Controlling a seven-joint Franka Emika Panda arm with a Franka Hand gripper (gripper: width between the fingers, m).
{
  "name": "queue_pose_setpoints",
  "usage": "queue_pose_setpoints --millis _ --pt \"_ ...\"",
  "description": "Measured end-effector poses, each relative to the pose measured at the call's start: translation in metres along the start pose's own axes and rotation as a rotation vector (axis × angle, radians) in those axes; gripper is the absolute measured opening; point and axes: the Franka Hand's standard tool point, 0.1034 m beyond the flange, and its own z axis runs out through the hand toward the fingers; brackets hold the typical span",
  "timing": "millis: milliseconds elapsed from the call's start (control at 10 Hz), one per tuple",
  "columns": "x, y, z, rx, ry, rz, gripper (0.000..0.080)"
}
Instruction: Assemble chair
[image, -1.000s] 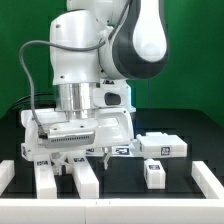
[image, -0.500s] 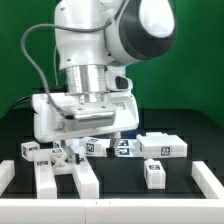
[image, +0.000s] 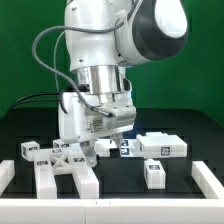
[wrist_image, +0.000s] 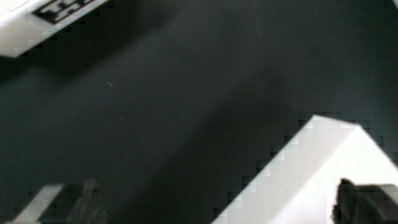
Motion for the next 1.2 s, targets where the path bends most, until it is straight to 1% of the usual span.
queue_pose_setpoints --millis 100,200,300,400,500,600,700,800,900,1000,1100,1200 --pt "-0.011 0.004 0.005 -0.021 0.008 -0.172 0.0649" --pt "-0.03 0.002 0.006 -0.042 0.001 -0.356 0.0649" --pt "-0.043 0.003 0.007 -0.049 -0.011 -0.542 0.0649" --pt "-0.046 0.009 0.009 -0.06 -0.017 -0.663 0.0649" --pt "-0.039 0.015 0.009 -0.04 0.023 -0.682 0.0649" --pt "-0.039 0.015 0.01 -0.048 0.02 -0.78 0.0649" --pt "-0.039 0.013 0.01 -0.046 0.02 -0.854 0.0649" --pt "-0.048 0.017 0.01 -0.07 0.009 -0.96 0.0649" --pt "-0.073 0.022 0.009 -0.106 -0.005 -1.155 0.0649" --pt "-0.084 0.02 0.007 -0.117 -0.025 -1.376 0.0649" --pt "-0.09 0.023 0.009 -0.126 -0.055 -1.538 0.0649" --pt "-0.094 0.029 0.01 -0.129 -0.073 -1.62 0.0649"
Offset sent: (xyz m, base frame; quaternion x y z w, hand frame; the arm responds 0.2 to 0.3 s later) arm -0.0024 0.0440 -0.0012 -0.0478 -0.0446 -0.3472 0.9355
